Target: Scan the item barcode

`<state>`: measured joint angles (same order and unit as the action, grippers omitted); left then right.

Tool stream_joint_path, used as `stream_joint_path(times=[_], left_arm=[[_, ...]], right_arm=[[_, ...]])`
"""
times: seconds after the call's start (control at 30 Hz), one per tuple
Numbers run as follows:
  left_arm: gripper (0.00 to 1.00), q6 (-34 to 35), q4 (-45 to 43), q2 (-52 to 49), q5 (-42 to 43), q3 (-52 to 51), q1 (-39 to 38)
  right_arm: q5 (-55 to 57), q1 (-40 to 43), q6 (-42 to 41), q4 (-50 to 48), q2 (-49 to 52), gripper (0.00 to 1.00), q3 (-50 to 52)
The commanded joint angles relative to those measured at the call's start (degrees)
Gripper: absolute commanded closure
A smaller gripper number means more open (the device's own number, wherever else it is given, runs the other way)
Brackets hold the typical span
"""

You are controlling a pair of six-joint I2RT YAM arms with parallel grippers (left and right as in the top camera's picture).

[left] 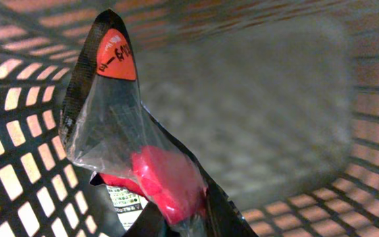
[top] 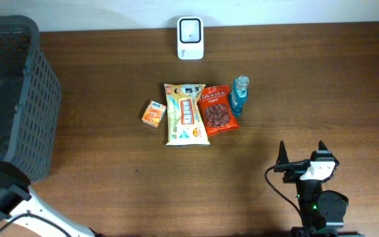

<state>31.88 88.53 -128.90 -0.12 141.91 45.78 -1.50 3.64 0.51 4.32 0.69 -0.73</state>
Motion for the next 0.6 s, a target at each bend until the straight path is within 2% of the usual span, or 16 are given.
stream_joint_path(times=[0.0, 0.1, 0.2, 0.37, 0.43, 0.57], left_arm=[[1.00, -0.72, 0.37, 7.93, 4.48, 9.16, -5.42], [1.00, -0.72, -1.16, 10.88, 8.17, 10.80, -9.66], [1.00, -0.83, -2.58, 14.88, 9.53, 10.80, -21.51], [1.00, -9.31, -2.99, 13.97, 8.94, 10.75, -38.60], [1.00, -14.80, -1.53, 12.81, 8.94, 10.75, -46.38], [1.00, -15.08, 4.48, 8.13, 8.70, 9.64, -57.48]], right_arm=[[0.26, -0.24, 0.33, 0.22, -0.33, 0.02, 0.42], [0.26, -0.24, 0.35, 0.22, -0.33, 0.01, 0.42], [0.26, -0.24, 0.33, 0.22, -0.33, 0.02, 0.42], [0.26, -0.24, 0.33, 0.22, -0.33, 0.02, 0.42], [0.26, -0.24, 0.33, 0.22, -0.33, 0.01, 0.42], [0.26, -0.24, 0.35, 0.22, -0.33, 0.02, 0.42]])
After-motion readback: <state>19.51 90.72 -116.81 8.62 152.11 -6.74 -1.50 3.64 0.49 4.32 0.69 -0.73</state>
